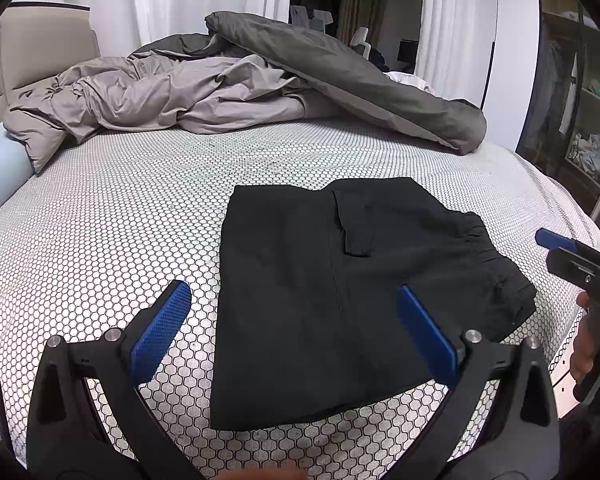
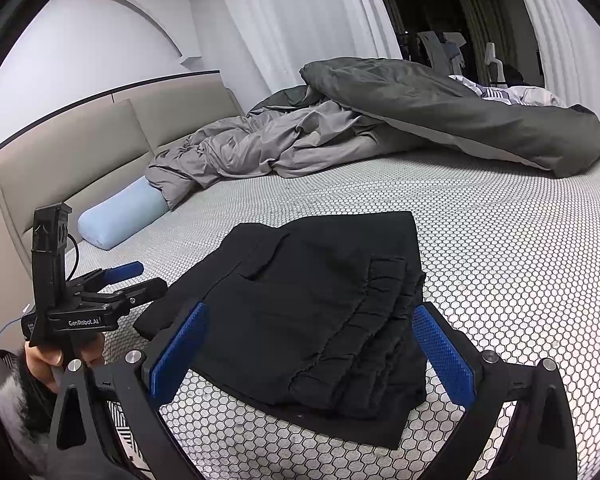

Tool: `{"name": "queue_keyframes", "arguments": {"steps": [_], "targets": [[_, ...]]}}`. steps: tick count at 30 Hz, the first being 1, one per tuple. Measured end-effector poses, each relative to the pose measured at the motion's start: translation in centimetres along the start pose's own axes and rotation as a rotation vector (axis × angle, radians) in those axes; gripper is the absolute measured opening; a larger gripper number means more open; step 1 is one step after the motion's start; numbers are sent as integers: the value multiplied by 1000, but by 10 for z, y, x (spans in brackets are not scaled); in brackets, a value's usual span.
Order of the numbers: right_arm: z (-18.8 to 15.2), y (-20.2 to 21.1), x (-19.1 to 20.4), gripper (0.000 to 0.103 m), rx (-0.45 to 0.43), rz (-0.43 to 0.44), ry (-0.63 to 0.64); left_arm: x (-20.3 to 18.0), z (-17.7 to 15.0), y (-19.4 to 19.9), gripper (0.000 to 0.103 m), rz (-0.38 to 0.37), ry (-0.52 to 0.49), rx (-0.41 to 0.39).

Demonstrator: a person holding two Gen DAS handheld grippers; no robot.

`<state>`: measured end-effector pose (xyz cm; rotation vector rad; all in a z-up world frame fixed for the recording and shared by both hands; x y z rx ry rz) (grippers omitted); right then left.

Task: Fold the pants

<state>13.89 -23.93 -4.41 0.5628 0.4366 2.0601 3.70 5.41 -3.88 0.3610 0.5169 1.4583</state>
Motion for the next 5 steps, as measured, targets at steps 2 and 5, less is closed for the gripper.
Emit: {"name": "queue_keyframes", "arguments": {"steps": [2,5], "targets": [[0,-1,1,103,3,4,4,0,0,0,102,-1,0,0],[-1,-2,3,103,7,9,10,1,0,0,102,2,4,3]]}}
Point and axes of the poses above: each gripper's, at about its wrist camera, not at the fingertips, and y roughly against the way its jaws point, x to its left, z to its top, the point moved 7 cm from there along -y, roughly the way its jaws point, and after that the axes turned 3 degrees about -z, right-handed, at the moved point
